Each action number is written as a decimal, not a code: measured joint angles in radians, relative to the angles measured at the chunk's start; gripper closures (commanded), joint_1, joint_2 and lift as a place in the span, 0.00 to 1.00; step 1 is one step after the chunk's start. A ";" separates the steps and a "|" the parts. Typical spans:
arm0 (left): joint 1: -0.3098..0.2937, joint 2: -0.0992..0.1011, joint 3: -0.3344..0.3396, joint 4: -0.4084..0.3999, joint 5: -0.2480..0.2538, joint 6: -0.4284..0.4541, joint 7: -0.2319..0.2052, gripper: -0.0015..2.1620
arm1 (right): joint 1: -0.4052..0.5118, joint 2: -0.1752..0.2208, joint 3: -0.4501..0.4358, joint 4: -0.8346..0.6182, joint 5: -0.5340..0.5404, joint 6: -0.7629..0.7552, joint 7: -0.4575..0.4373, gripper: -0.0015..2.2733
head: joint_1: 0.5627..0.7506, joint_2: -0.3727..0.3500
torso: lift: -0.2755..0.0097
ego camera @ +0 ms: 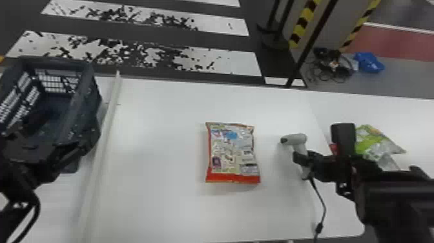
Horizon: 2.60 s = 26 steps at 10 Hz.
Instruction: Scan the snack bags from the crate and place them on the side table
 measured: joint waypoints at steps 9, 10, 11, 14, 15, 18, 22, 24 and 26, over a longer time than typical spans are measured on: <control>0.001 0.000 0.001 0.000 0.000 0.000 0.000 0.04 | 0.015 -0.001 0.000 -0.003 -0.008 -0.028 -0.012 0.06 | 0.70 0.24 | 0.64; 0.001 0.000 0.002 0.000 0.000 0.000 0.000 0.04 | 0.041 0.001 -0.018 -0.048 -0.030 -0.027 -0.014 0.05 | 0.70 0.24 | 0.64; 0.001 0.000 0.002 0.000 0.000 0.000 0.000 0.04 | 0.073 0.004 -0.038 -0.104 -0.068 -0.021 -0.015 0.05 | 0.70 0.25 | 0.64; 0.001 0.000 0.003 0.000 0.000 0.000 -0.001 0.04 | 0.123 0.011 -0.093 -0.223 -0.244 0.087 0.044 0.06 | 0.70 0.30 | 0.64; 0.001 0.000 0.003 0.000 0.000 0.000 -0.001 0.04 | 0.126 0.012 -0.097 -0.232 -0.292 0.117 0.069 0.06 | 0.70 0.33 | 0.64; 0.001 0.000 0.002 -0.001 0.000 0.000 -0.001 0.04 | 0.118 0.020 -0.077 -0.233 -0.377 0.199 0.099 0.06 | 0.70 0.40 | 0.64; 0.004 0.000 0.001 -0.004 0.002 0.003 -0.001 0.04 | 0.056 0.025 -0.018 -0.150 -0.406 0.275 0.126 0.06 | 0.70 0.47 | 0.64; 0.008 0.000 0.002 -0.008 0.002 0.005 -0.001 0.04 | 0.020 0.025 0.021 -0.109 -0.399 0.280 0.135 0.06 | 0.70 0.50 | 0.64; 0.009 0.000 0.004 -0.009 0.002 0.007 -0.001 0.04 | -0.016 0.025 0.057 -0.070 -0.374 0.280 0.138 0.06 | 0.70 0.52 | 0.64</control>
